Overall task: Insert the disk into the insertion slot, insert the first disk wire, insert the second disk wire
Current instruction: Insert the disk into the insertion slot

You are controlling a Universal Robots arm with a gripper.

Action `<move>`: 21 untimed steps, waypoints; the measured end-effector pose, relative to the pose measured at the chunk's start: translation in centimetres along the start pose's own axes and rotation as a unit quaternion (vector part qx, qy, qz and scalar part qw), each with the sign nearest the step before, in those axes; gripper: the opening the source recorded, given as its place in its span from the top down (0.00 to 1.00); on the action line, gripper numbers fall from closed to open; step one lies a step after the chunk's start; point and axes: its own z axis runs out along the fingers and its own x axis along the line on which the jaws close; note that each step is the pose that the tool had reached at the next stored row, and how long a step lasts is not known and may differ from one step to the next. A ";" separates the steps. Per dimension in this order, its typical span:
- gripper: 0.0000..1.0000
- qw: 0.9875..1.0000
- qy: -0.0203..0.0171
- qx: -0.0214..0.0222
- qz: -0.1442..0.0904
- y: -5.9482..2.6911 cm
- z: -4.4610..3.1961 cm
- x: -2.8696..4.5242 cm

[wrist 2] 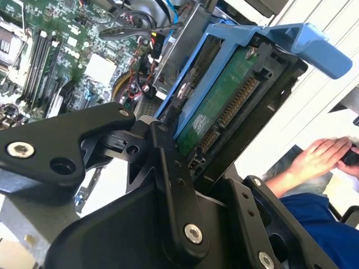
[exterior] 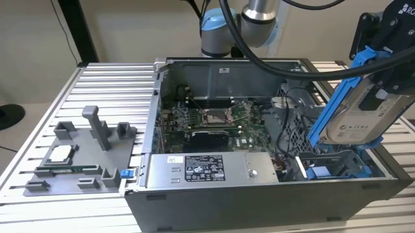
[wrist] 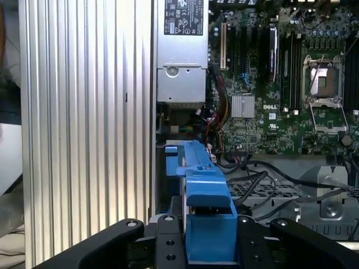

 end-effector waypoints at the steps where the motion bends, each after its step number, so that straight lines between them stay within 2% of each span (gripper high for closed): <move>1: 1.00 1.000 0.000 0.000 0.000 0.00 0.04 0.00; 14: 1.00 1.000 0.000 0.000 0.000 -0.03 0.68 0.00; 21: 1.00 1.000 0.000 0.000 0.000 -0.03 0.71 0.00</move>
